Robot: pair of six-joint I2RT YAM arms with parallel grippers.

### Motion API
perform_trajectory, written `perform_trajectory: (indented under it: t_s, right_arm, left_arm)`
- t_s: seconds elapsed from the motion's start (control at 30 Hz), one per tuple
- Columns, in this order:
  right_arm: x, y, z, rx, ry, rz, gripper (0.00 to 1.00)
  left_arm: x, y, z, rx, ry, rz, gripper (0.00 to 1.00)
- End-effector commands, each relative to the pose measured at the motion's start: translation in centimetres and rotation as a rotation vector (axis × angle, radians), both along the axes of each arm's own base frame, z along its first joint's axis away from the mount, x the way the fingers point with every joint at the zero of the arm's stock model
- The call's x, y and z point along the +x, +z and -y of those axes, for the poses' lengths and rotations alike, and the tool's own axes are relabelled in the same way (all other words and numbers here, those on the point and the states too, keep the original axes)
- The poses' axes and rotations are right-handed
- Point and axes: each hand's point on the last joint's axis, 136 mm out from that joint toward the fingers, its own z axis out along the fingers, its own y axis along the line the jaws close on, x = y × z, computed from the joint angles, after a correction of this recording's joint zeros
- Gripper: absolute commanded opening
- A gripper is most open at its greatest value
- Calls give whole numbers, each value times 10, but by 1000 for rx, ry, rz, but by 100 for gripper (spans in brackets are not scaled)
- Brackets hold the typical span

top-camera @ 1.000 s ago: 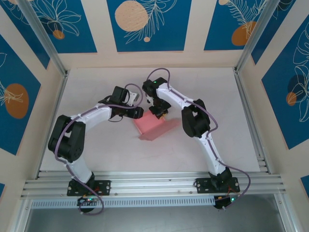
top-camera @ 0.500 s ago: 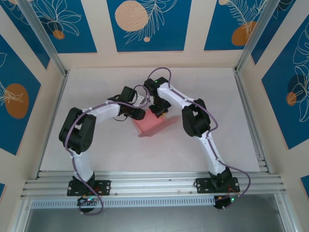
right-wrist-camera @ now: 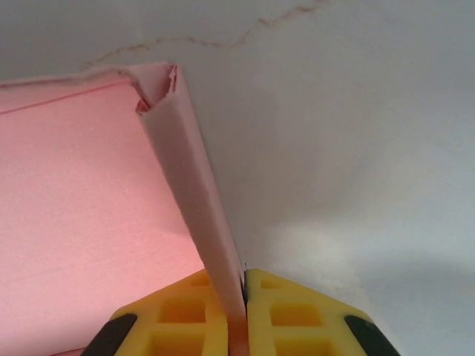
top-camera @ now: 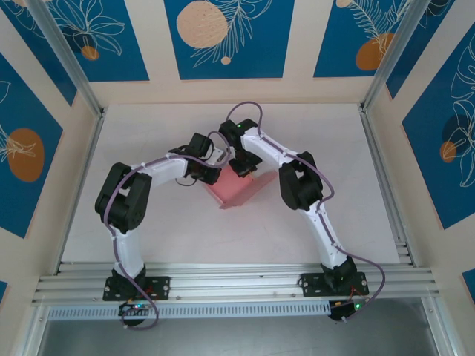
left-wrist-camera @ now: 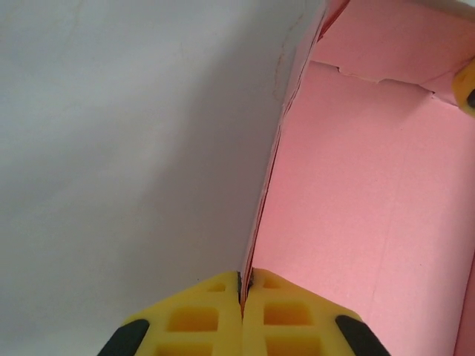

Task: Fold the paper box

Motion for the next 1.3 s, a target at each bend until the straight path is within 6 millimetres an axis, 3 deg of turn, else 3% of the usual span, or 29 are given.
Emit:
perform_trajectory:
  t_s: [0.0,0.17,0.3,0.4,0.5,0.67,0.97,1.13,1.27]
  right_arm:
    - [-3,-30,43,-227,-94,-4,9]
    - [0,-36,54,-317,-90,43,8]
    - [-1,-44,52,-333,-69,55,9]
    - [-4,-45,41,-290,-52,41,16]
    - [-4,-31,26,-236,-26,67,30]
    - [-1,9,1,-98,-12,117,51]
    - [6,74,-29,113,-9,222,73]
    - [16,128,-30,179,-46,348,77]
    - [9,181,-19,233,-126,447,78]
  left_arm:
    - [-3,-14,-4,44,44,-43,2]
    - [-4,-13,1,10,62,-57,2]
    - [-5,-14,1,-1,74,-63,2]
    - [-7,-16,0,-4,85,-70,2]
    - [-8,-15,0,-13,92,-70,7]
    - [-5,-9,3,-34,101,-56,13]
    - [-6,-7,9,-72,102,-64,20]
    - [-5,-4,10,-83,110,-62,21]
    - [-5,-5,8,-79,128,-62,20]
